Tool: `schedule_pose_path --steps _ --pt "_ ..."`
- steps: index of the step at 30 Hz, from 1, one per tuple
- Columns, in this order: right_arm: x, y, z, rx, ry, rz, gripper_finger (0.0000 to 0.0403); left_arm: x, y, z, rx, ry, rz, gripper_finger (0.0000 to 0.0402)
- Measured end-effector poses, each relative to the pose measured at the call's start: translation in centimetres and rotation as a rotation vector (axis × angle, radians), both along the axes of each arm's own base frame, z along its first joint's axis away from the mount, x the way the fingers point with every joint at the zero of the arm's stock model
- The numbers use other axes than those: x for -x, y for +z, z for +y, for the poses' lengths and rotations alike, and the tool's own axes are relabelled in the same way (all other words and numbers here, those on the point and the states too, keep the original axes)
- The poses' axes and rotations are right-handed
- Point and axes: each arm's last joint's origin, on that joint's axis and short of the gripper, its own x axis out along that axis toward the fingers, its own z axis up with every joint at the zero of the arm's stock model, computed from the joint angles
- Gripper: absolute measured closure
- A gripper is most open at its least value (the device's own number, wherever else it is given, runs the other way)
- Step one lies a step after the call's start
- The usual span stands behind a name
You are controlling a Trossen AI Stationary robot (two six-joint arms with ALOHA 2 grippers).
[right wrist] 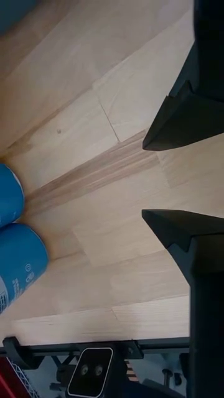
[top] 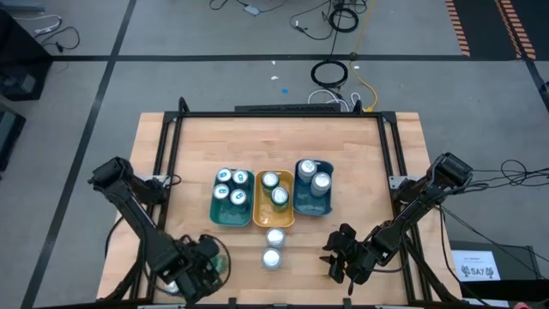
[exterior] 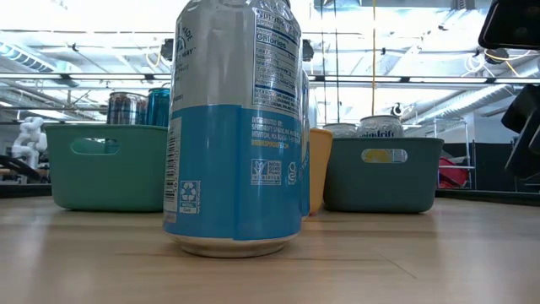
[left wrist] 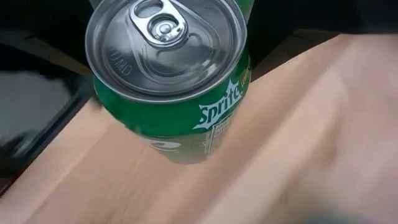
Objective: Sort soda cans
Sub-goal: Put the green soda can into the yellow bin
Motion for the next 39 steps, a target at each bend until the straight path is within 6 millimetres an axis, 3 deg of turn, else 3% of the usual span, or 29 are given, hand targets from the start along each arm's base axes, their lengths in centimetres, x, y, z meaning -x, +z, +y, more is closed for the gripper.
schedule_pose_path --steps 8,17,21,25,39 --pt "0.0 0.0 0.0 -0.002 -0.01 -0.004 0.0248 -2.6 5.7 5.3 -0.103 -0.06 -0.274 0.0075" --pt "0.0 0.0 0.0 -0.048 -0.066 -0.008 0.0248 -7.8 9.5 13.4 -0.181 -0.261 -0.327 0.0075" --pt "0.0 0.0 0.0 -0.08 -0.102 -0.01 0.0248 -9.8 9.4 16.0 -0.166 -0.338 -0.295 0.0075" --pt "-0.1 0.0 -0.1 -0.104 -0.147 -0.023 0.0248 -10.8 8.2 17.7 -0.153 -0.398 -0.206 0.0075" --pt "0.0 0.0 -0.1 -0.109 -0.161 -0.021 0.0248 -14.0 4.5 21.0 -0.127 -0.497 -0.118 0.0075"
